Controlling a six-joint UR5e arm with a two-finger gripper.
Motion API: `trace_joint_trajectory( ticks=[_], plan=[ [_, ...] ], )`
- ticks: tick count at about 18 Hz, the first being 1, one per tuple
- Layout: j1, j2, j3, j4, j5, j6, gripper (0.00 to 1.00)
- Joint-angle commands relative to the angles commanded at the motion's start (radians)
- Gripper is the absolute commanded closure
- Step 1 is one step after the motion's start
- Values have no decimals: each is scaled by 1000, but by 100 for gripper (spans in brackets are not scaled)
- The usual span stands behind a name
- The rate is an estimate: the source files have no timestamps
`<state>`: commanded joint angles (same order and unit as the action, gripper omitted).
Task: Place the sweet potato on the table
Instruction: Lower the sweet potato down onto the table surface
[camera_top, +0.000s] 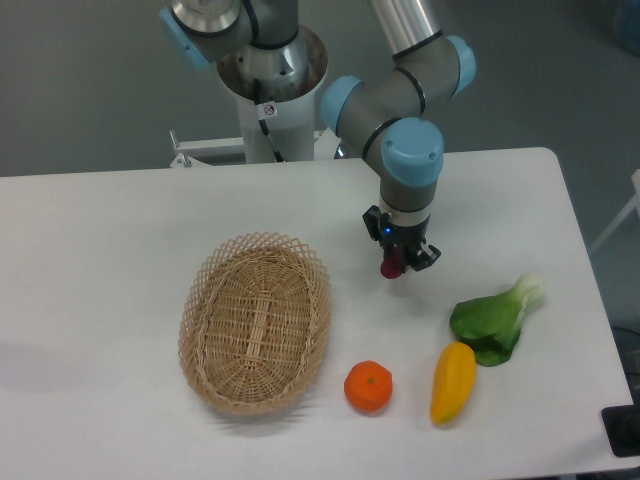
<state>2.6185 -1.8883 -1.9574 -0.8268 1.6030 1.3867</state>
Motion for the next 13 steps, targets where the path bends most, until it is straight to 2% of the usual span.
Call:
trace_joint_trajectory(
  ticks=[13],
  plan=[
    [-2, -25, -8, -2, 0, 3, 60]
  ],
)
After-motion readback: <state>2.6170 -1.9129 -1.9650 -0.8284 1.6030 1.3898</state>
